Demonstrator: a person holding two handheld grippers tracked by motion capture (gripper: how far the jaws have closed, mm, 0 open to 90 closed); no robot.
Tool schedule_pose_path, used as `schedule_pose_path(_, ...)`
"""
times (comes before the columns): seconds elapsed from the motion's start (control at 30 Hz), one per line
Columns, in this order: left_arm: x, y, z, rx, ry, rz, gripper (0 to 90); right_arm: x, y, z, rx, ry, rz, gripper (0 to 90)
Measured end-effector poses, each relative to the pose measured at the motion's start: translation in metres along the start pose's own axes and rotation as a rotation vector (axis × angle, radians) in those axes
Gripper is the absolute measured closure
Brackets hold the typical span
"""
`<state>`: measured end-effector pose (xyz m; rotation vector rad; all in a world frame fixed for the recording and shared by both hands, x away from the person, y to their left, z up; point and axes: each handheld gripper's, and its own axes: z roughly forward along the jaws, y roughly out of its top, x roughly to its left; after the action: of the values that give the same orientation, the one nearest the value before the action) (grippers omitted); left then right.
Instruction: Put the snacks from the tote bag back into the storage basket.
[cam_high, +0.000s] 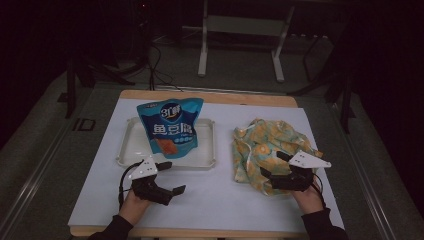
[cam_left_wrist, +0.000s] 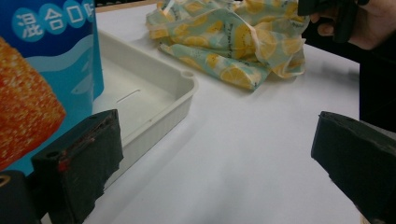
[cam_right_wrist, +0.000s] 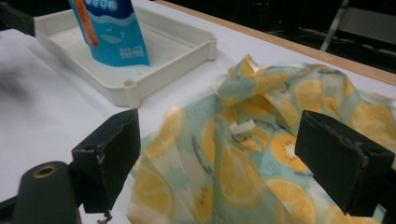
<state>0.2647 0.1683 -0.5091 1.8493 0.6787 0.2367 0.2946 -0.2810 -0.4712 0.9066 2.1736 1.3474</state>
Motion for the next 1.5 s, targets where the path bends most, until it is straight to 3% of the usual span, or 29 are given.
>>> schedule_pose_path(0.23, 0.001, -0.003, -0.005, -0.004, 0.017, 0.005, 2.8, -0.005, -0.014, -0.011, -0.029, -0.056, 0.004, 14.3)
schedule_pose_path(0.63, 0.002, -0.007, -0.011, -0.01, 0.038, 0.008, 2.7, -0.013, -0.03, -0.025, -0.059, -0.085, 0.032, 14.3)
schedule_pose_path(0.77, 0.003, -0.008, -0.011, -0.007, 0.031, 0.004, 2.8, -0.018, -0.032, -0.026, -0.073, -0.089, 0.054, 14.3)
schedule_pose_path(1.2, 0.002, -0.008, -0.01, -0.011, 0.027, -0.001, 2.8, -0.021, -0.029, -0.033, -0.108, -0.116, 0.051, 14.4)
schedule_pose_path(1.5, 0.002, -0.008, -0.011, -0.02, 0.03, 0.001, 2.8, -0.02, -0.028, -0.033, -0.112, -0.108, 0.052, 14.4)
